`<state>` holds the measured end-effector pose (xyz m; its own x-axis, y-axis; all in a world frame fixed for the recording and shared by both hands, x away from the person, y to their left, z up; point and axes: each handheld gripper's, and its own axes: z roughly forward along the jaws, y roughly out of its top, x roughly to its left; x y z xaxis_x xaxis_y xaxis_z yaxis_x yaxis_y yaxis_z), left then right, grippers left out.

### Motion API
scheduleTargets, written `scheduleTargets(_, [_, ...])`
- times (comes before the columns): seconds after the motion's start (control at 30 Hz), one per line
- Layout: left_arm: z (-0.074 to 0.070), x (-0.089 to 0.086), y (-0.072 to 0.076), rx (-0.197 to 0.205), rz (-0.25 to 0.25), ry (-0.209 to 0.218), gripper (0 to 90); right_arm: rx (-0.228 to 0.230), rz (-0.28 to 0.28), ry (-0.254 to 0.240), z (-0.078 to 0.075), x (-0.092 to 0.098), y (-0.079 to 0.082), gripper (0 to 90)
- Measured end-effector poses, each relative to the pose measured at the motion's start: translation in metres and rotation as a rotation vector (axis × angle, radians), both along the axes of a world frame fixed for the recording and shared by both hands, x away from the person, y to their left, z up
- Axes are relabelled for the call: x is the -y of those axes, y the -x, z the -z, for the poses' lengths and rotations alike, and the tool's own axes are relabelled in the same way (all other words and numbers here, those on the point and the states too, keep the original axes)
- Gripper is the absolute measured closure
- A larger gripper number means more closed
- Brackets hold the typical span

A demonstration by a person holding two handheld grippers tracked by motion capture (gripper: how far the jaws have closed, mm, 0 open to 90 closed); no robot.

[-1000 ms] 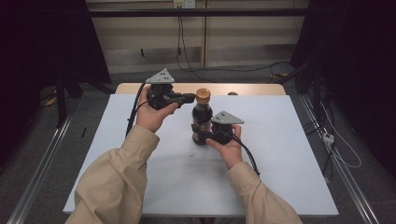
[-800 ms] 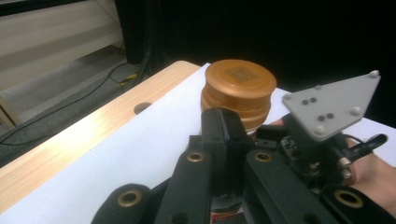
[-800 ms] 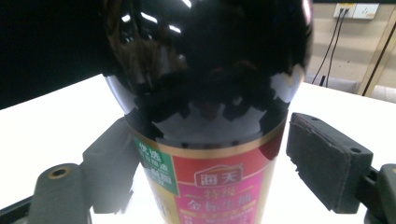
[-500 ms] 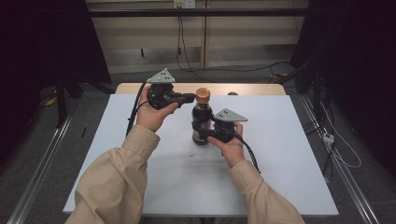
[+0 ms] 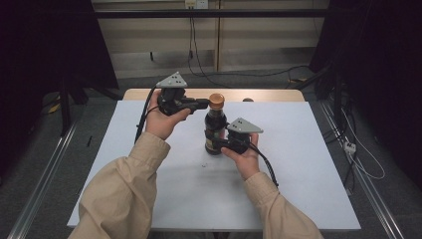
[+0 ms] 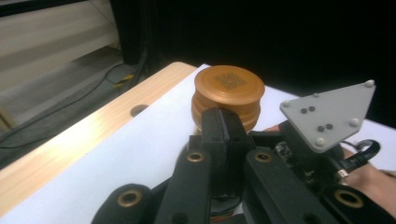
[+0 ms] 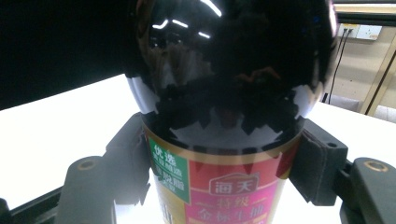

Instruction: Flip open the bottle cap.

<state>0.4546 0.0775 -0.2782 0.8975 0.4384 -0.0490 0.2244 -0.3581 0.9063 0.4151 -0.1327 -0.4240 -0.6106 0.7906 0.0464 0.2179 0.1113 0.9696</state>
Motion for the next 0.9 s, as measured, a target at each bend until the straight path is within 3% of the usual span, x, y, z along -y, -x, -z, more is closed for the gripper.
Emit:
scheduleTargets(0.07, [-0.0006, 0.0027, 0.001, 0.018, -0.009, -0.012, 90.0, 0.001, 0.001, -0.008, 0.0011, 0.0004, -0.0005, 30.4])
scheduleTargets(0.13, [0.0005, 0.0048, 0.0009, 0.01, -0.001, 0.006, 90.0, -0.001, 0.004, -0.016, 0.0018, 0.0015, -0.0001, 30.5])
scheduleTargets(0.3, [-0.0019, 0.0092, 0.0023, 0.037, -0.006, -0.022, 90.0, -0.008, 0.002, -0.013, 0.0016, 0.0035, -0.0007, 30.5])
scheduleTargets(0.37, [-0.0017, 0.0086, 0.0017, 0.029, -0.018, -0.02, 90.0, -0.002, 0.01, -0.017, 0.0028, 0.0023, -0.0002, 30.5])
scheduleTargets(0.5, [-0.0018, 0.0063, 0.0005, 0.05, -0.047, -0.028, 90.0, 0.001, 0.011, -0.001, 0.0028, -0.0002, 0.0004, 30.5])
scheduleTargets(0.67, [-0.0015, 0.0047, -0.0026, 0.029, -0.037, -0.007, 90.0, -0.003, 0.018, 0.004, 0.0029, -0.002, 0.0013, 30.5])
scheduleTargets(0.73, [-0.0032, 0.0054, -0.0014, 0.034, -0.036, -0.024, 90.0, -0.006, 0.016, 0.006, 0.0026, -0.0017, 0.0016, 30.5])
scheduleTargets(0.9, [-0.0036, 0.0001, -0.0026, 0.002, -0.018, -0.015, 90.0, -0.002, 0.003, 0.009, 0.0035, -0.0021, 0.0011, 30.4])
